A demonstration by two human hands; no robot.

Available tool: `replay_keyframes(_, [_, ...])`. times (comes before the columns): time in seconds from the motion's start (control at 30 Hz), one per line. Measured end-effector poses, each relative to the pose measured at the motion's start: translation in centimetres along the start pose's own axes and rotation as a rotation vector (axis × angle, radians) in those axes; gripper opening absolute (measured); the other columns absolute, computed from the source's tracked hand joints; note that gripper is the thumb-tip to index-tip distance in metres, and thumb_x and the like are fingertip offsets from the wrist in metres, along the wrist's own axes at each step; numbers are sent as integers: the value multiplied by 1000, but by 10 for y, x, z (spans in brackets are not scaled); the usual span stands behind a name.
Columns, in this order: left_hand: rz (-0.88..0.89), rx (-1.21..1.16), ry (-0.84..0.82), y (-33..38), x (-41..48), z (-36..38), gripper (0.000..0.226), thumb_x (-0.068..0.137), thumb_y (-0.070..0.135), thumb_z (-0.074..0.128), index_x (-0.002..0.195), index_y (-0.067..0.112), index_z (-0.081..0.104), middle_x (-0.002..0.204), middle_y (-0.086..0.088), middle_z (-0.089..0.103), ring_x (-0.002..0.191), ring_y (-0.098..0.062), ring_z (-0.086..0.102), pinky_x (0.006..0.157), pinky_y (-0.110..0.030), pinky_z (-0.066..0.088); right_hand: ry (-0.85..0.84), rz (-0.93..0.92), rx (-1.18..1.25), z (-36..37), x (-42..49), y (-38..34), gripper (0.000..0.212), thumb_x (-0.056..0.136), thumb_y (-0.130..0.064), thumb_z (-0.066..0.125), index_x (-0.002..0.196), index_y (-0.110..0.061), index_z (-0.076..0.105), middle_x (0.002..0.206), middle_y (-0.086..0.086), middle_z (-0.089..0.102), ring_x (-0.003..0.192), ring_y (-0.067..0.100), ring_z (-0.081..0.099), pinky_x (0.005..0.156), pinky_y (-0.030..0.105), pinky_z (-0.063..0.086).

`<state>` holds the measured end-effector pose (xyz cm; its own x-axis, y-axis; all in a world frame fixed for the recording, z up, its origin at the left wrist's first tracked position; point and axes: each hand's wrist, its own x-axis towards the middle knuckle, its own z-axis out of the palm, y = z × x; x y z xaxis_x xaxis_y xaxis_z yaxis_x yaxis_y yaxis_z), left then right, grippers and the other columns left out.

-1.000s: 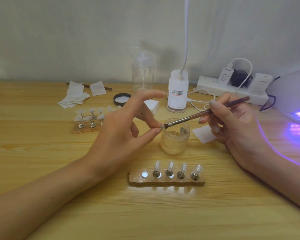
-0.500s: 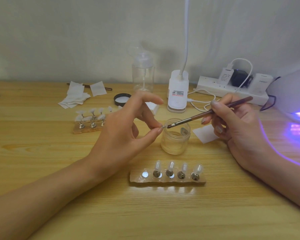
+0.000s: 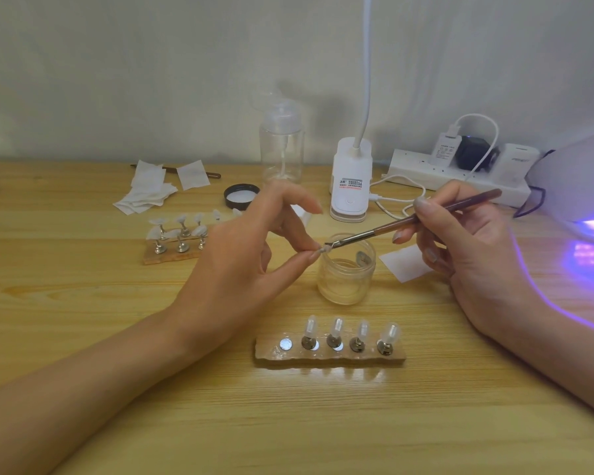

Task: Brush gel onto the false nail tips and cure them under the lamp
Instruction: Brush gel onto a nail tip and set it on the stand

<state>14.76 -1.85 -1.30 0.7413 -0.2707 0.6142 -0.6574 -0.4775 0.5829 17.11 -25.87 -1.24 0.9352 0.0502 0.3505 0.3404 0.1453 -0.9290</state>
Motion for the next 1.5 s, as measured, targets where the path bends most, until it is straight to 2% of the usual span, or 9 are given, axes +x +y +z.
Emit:
replay_keyframes(0.17, [-9,-5,2,0,0,0,47,89,11,77,112,39,47,92,16,69,49,-26,44,49,-34,41,-4,-35,31,0,1,-3,20,82,-39,68,70,-30,56,68,6,70,44,12,37,41,17,28])
replay_keyframes(0.3, [4,5,3,0,-1,0,43,89,15,75,113,36,48,92,16,69,51,-25,44,48,-33,41,-24,-22,9,1,-1,-2,20,84,-36,68,74,-25,55,69,9,71,44,12,37,42,16,29])
replay_keyframes(0.5, [0,-17,8,-1,-1,1,45,88,12,77,113,37,48,90,13,69,52,-23,46,51,-39,42,5,-25,26,-1,0,-2,20,88,-32,66,71,-28,56,69,7,70,45,11,37,42,17,28])
replay_keyframes(0.6, [4,-22,3,-1,-1,2,40,88,18,73,113,37,48,89,14,69,53,-24,48,51,-40,43,-32,-29,12,0,0,-2,18,86,-35,67,73,-27,56,70,9,71,43,12,36,41,16,29])
replay_keyframes(0.73, [-7,-40,-5,-1,-1,2,40,88,17,73,114,36,50,88,12,69,55,-26,52,50,-40,44,12,12,0,0,-1,0,20,86,-32,67,78,-20,53,68,8,70,44,12,34,40,15,28])
replay_keyframes(0.93, [-4,-29,0,0,0,2,39,88,16,73,115,35,51,88,13,68,59,-31,56,50,-39,43,-6,-34,40,-1,1,-2,24,90,-31,68,71,-28,55,69,6,70,44,10,37,41,16,28])
replay_keyframes(1.07, [0,-35,5,1,0,3,37,88,19,71,115,34,51,87,13,69,59,-30,55,50,-42,43,-31,-28,16,2,-1,-2,19,83,-37,68,73,-27,56,69,10,70,43,10,37,42,15,30])
replay_keyframes(1.23, [-25,-54,7,2,0,3,38,87,19,71,115,36,51,86,13,69,60,-31,55,50,-39,42,15,4,-13,0,-1,-1,20,85,-34,68,74,-24,56,68,10,70,44,12,35,41,15,29])
replay_keyframes(1.5, [-88,-138,5,6,0,4,37,86,15,71,115,29,54,83,10,68,79,-22,65,51,-36,43,-40,-42,13,-1,0,-1,20,86,-38,71,73,-29,58,70,9,71,44,11,36,42,16,29])
